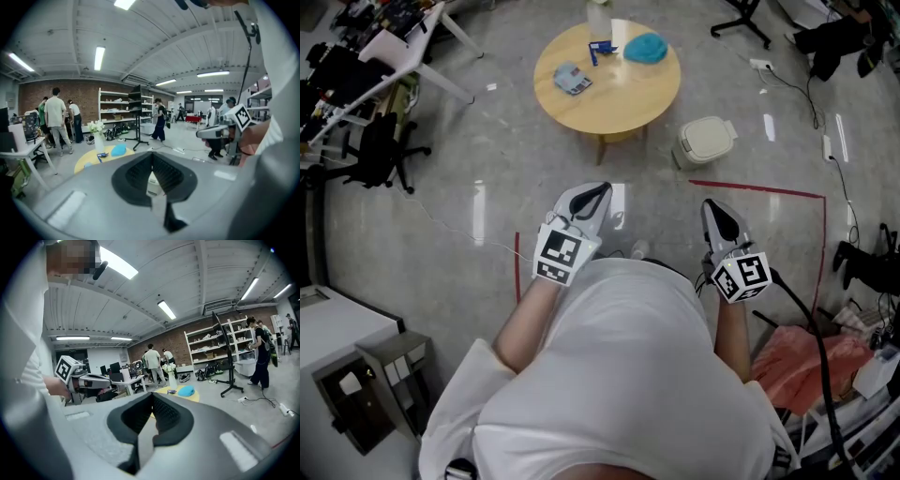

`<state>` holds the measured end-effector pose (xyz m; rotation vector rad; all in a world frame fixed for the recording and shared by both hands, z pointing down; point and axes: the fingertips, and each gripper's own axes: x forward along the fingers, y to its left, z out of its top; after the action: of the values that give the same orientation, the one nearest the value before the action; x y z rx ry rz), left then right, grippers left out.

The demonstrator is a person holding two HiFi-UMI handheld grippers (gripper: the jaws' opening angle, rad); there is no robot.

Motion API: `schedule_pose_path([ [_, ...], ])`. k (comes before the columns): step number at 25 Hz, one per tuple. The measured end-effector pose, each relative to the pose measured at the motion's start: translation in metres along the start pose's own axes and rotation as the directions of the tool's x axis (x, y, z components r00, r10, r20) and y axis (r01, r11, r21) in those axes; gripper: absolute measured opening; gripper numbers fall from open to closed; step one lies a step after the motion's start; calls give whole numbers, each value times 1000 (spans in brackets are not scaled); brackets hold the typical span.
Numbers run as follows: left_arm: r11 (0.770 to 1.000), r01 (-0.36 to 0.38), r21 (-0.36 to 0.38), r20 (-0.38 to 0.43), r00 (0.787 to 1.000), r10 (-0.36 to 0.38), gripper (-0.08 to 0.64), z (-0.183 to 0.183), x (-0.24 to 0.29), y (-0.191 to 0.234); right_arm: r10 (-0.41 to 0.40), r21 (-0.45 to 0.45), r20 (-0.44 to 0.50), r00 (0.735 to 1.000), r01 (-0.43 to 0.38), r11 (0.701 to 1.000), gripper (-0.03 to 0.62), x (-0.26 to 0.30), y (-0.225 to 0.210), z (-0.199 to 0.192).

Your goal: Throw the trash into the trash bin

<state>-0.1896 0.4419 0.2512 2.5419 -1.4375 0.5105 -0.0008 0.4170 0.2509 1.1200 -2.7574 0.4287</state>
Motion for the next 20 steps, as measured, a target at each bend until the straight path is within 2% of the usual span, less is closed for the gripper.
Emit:
schedule_pose_path([
  [9,998,-61,9,-24,998,62,5,-1,14,-14,49,-9,-29,998,-50,999,0,-12,-27,-9],
  [20,998,-57,12,-39,998,57,5,3,29,-9,38,8,-34,999,-38,999,0,-6,-40,-9],
])
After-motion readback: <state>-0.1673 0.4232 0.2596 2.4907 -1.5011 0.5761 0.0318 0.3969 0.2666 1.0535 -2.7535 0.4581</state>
